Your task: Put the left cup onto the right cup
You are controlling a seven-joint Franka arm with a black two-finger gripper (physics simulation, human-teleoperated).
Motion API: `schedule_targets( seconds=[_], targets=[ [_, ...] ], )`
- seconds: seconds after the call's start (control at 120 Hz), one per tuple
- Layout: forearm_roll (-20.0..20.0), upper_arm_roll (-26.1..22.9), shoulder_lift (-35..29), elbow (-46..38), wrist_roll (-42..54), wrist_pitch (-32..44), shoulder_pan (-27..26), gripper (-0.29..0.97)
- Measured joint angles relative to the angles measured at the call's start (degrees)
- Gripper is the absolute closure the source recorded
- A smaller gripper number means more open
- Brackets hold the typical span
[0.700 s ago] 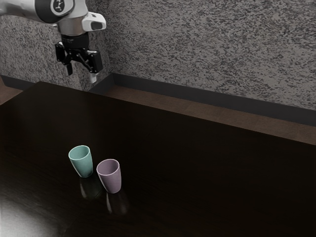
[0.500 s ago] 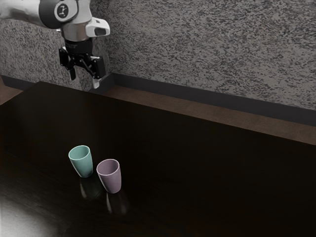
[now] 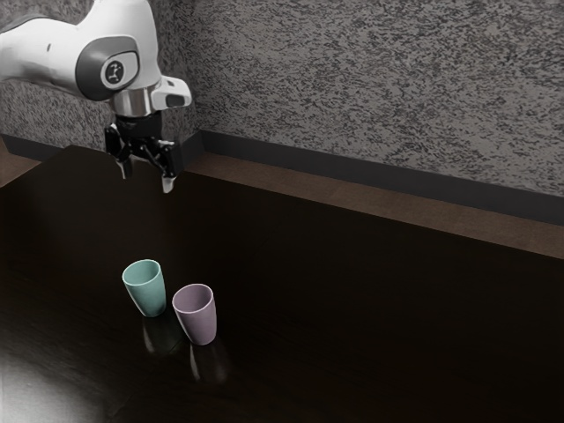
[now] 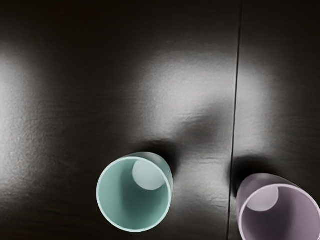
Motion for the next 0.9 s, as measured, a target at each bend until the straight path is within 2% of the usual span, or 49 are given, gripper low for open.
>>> schedule_targets(
  seconds=[0.267, 0.425, 0.492, 0.683, 0.9],
  targets=[
    [-1.29, 0.59, -0.81, -9.24, -0.08, 8.15, 2.3, 0.0],
    [-0.76, -0.98, -3.23, -14.36, -0.74, 12.63, 4.55, 0.0],
    [-0.11, -1.93, -4.09, -16.15, -1.25, 14.24, 3.65, 0.0],
    [0.6, -3.19, -4.01, -17.6, -2.93, 16.82, -0.75, 0.0],
    [0.56, -1.85, -2.95, -18.33, -3.89, 18.44, 1.82, 0.0]
  ],
)
